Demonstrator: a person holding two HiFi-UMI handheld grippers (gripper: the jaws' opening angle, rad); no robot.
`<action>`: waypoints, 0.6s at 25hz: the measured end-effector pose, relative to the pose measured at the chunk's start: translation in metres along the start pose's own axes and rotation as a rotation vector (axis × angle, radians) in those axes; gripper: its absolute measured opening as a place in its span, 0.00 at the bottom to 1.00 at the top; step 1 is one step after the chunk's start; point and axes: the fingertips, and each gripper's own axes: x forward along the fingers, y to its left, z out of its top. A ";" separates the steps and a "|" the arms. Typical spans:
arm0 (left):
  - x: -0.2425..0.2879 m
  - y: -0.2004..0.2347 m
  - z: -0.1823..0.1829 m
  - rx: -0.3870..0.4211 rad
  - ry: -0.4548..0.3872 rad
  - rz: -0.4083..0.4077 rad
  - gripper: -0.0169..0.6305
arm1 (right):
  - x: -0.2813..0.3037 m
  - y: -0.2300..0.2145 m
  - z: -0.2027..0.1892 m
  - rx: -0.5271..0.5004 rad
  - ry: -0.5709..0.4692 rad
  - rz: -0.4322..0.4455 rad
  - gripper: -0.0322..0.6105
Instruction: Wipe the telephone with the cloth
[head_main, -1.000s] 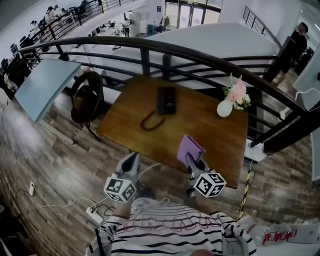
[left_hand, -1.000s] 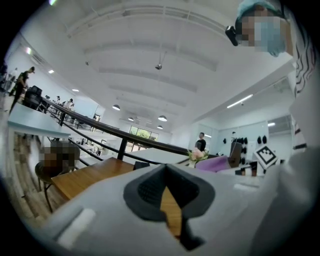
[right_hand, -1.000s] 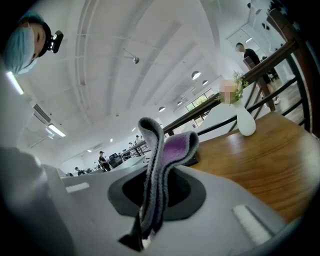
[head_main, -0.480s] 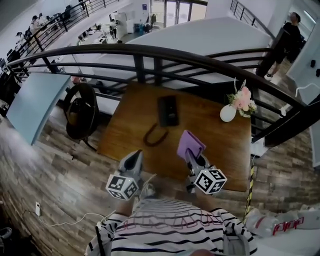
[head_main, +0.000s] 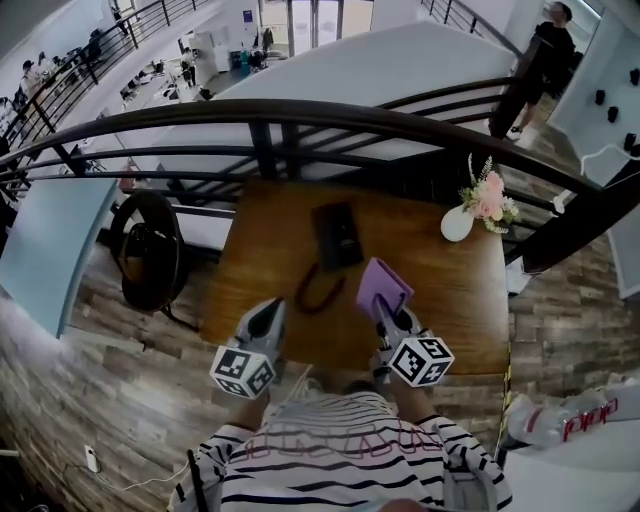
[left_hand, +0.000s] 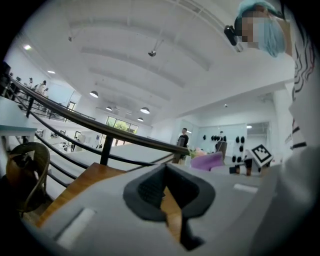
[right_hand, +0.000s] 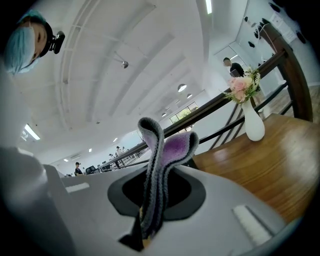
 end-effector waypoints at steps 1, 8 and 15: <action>0.002 0.005 0.000 -0.002 0.003 -0.007 0.03 | 0.005 0.000 -0.001 0.001 -0.002 -0.006 0.11; 0.016 0.016 -0.006 -0.021 0.023 -0.031 0.03 | 0.038 -0.008 0.004 -0.022 0.013 -0.003 0.11; 0.031 0.025 -0.007 -0.044 0.009 0.029 0.03 | 0.087 -0.022 0.012 -0.068 0.082 0.059 0.11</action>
